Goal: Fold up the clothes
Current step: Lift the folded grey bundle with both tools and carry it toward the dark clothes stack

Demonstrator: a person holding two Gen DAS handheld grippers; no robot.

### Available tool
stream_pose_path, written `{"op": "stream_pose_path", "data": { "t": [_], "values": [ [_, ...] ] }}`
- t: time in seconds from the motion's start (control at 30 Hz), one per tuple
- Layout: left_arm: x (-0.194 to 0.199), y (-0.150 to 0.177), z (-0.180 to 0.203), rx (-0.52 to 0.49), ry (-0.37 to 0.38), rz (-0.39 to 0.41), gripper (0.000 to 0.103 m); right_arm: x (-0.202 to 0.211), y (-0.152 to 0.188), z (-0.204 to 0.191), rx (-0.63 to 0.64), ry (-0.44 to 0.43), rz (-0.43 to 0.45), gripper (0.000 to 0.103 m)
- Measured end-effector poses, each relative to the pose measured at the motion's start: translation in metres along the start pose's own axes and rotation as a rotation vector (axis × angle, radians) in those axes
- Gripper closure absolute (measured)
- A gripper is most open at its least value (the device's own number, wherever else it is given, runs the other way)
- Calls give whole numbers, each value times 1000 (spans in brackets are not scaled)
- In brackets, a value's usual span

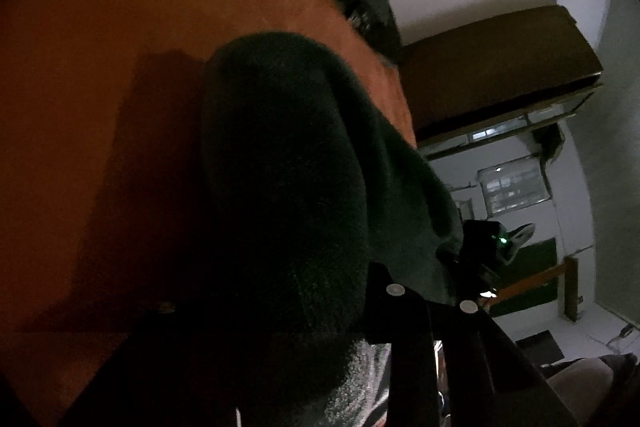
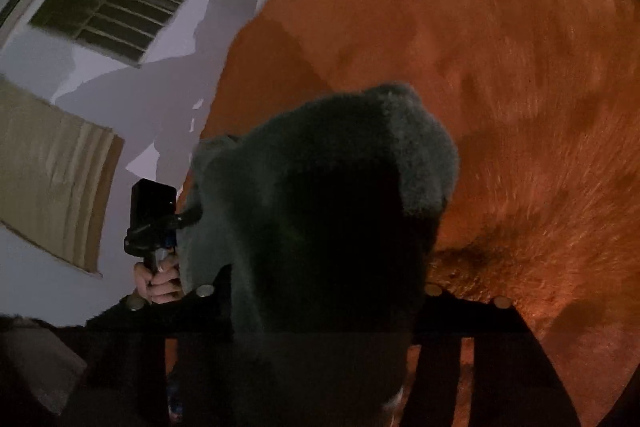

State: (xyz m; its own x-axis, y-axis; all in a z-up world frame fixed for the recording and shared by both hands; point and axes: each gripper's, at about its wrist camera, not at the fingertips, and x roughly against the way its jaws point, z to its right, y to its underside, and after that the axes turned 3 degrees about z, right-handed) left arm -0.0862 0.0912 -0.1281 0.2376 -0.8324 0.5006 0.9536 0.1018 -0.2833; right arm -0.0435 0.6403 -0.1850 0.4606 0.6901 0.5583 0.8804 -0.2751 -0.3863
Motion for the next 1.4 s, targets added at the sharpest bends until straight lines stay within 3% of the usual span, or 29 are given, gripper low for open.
{"op": "stream_pose_path", "data": {
  "t": [0.1, 0.2, 0.27, 0.33, 0.37, 0.43, 0.53, 0.6, 0.67, 0.77, 0.8, 0.83, 0.87, 0.93, 0.97, 1.17, 1.4],
  "values": [
    [10, -4, 14, -19, 36, 33, 73, 27, -3, -25, 59, 2, 58, 65],
    [16, -15, 23, -34, 66, 58, 73, 44, -10, -39, 86, 11, 74, 67],
    [20, -28, 13, -34, 36, 39, 72, 41, -14, -36, 79, 35, 53, 65],
    [8, -34, -2, -8, -8, -7, 69, 28, -18, -23, 45, 74, -6, 58],
    [4, -33, -10, 13, -27, -27, 68, 21, -20, -17, 28, 93, -36, 46],
    [-1, -32, -25, 68, -18, -43, 50, 9, -16, 11, -37, 120, -100, 29],
    [-5, -33, -43, 155, 17, -85, 28, -1, -11, 49, -172, -17, -152, 15],
    [-9, -33, -49, 193, 54, -111, 27, -8, -7, 62, -212, -55, -193, 9],
    [-18, -28, -44, 163, 60, -156, 27, -16, -3, 62, -186, -90, -224, 3],
    [-33, -20, -28, 76, 35, -189, 27, -20, 3, 55, -124, -89, -223, 2],
    [-38, -21, -21, 43, 19, -173, 43, -21, 5, 52, -105, -83, -218, 2],
    [-43, -22, -14, 10, 3, -156, 59, -22, 6, 50, -86, -77, -213, 7],
    [-42, -22, -12, 1, 9, -134, 60, -23, 8, 47, -67, -71, -208, 26],
    [-41, -24, -10, -1, 30, -94, 67, -25, 11, 43, -29, -59, -198, 50],
    [-36, -25, -8, 0, 36, -80, 68, -18, 12, 44, -42, -67, -169, 56],
    [-12, -51, 24, -34, 63, -32, 70, 22, 14, 27, -45, -86, -96, 60],
    [31, -142, 83, -123, 87, 11, 70, 86, -66, -2, -21, -124, -2, 60]
  ]
}}
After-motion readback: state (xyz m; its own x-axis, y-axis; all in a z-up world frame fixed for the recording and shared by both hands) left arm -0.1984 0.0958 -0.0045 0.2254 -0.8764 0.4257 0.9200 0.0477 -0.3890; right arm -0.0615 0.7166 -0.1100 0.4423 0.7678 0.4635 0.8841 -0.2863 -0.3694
